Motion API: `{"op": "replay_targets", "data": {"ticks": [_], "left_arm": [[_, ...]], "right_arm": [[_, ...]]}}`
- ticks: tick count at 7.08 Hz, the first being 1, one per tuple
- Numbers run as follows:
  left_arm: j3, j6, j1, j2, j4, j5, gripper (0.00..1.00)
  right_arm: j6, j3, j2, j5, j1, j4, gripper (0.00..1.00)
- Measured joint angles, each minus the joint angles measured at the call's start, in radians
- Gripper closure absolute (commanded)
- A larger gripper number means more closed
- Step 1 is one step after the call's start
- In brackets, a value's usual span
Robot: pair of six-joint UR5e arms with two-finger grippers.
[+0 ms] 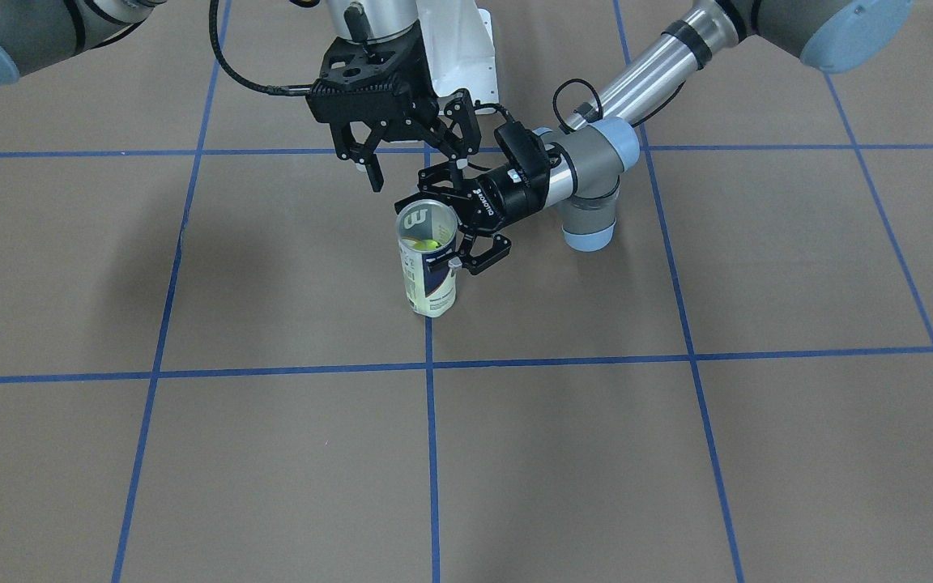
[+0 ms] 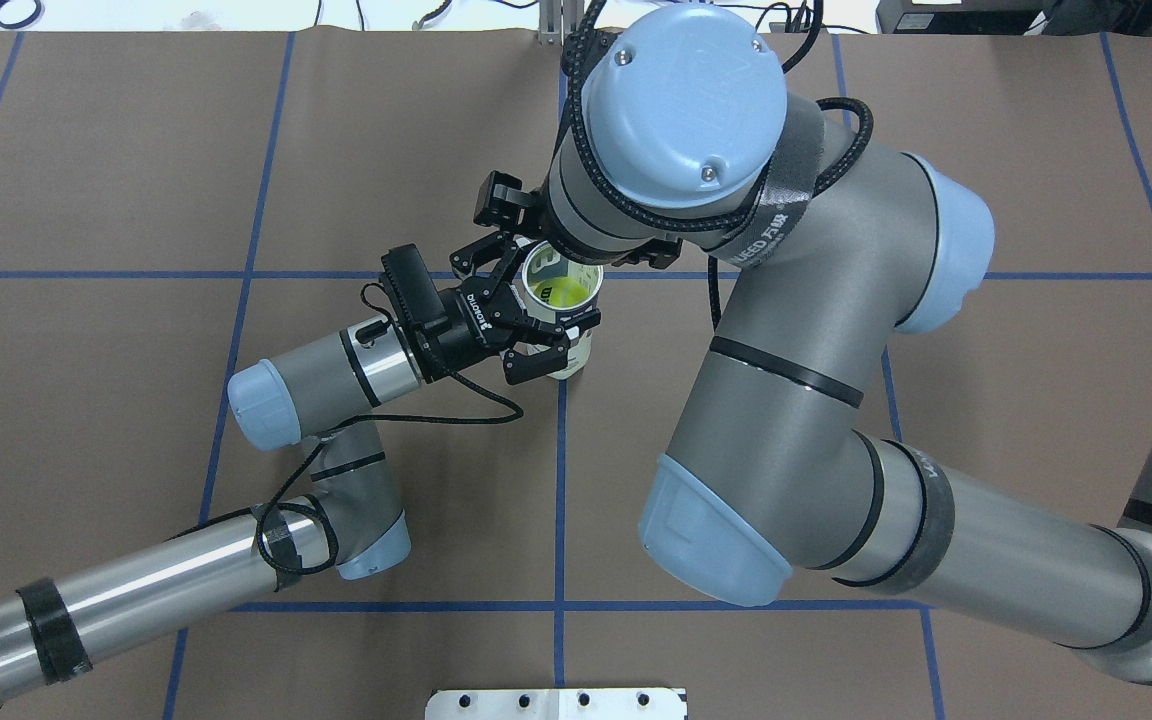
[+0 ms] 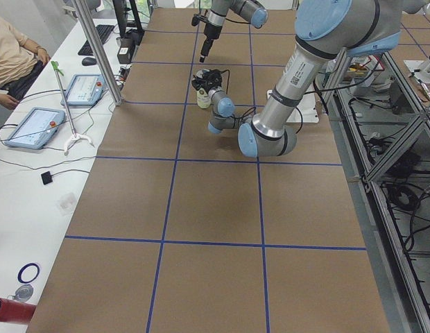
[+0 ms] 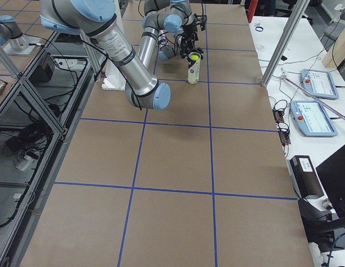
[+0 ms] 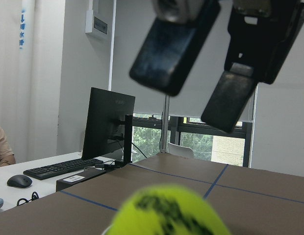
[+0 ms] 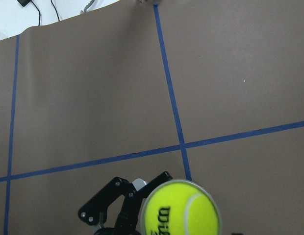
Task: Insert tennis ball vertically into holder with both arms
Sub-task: 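Carry the second ball over the can and lower it in with the right gripper, then open the right gripper and withdraw it from the can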
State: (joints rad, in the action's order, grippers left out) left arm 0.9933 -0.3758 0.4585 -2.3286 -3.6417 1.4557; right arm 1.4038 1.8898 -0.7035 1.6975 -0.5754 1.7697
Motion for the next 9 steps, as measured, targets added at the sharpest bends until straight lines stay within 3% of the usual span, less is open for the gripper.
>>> {"op": "replay_targets", "data": {"ticks": [5, 9], "left_arm": [[0.006, 0.0, 0.002, 0.0, 0.0, 0.0, 0.02], [0.037, -0.002, 0.006, 0.001, 0.0, 0.0, 0.02]], "right_arm": [[-0.035, 0.018, -0.01, 0.018, -0.029, 0.003, 0.01], [-0.317, 0.018, -0.13, 0.219, -0.267, 0.031, 0.01]]}}
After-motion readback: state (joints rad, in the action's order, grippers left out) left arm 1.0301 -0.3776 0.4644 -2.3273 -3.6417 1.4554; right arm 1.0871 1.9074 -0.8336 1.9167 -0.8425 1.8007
